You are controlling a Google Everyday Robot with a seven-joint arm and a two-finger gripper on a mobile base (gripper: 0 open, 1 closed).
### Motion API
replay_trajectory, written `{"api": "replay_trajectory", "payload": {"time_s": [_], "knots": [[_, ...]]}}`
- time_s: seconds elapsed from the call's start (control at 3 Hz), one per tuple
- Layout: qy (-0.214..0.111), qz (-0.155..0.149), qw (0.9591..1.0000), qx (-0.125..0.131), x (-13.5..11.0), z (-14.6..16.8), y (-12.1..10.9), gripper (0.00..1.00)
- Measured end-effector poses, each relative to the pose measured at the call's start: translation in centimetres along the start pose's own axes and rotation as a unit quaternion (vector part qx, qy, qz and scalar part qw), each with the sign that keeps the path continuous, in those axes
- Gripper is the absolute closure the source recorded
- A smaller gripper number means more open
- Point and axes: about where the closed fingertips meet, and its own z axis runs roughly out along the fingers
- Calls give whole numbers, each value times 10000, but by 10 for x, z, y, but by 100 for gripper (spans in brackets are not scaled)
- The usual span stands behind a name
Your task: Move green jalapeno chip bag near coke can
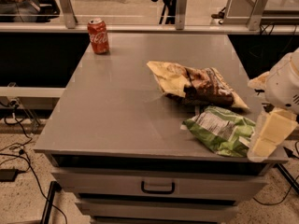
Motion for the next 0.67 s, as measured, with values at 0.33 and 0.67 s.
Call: {"api": "replay_trajectory", "payload": {"time_s": [0.33, 0.67], "knots": [[28, 100, 9998, -196, 5, 23, 9, 0], [34, 96, 9998, -195, 5, 23, 10, 17]]}}
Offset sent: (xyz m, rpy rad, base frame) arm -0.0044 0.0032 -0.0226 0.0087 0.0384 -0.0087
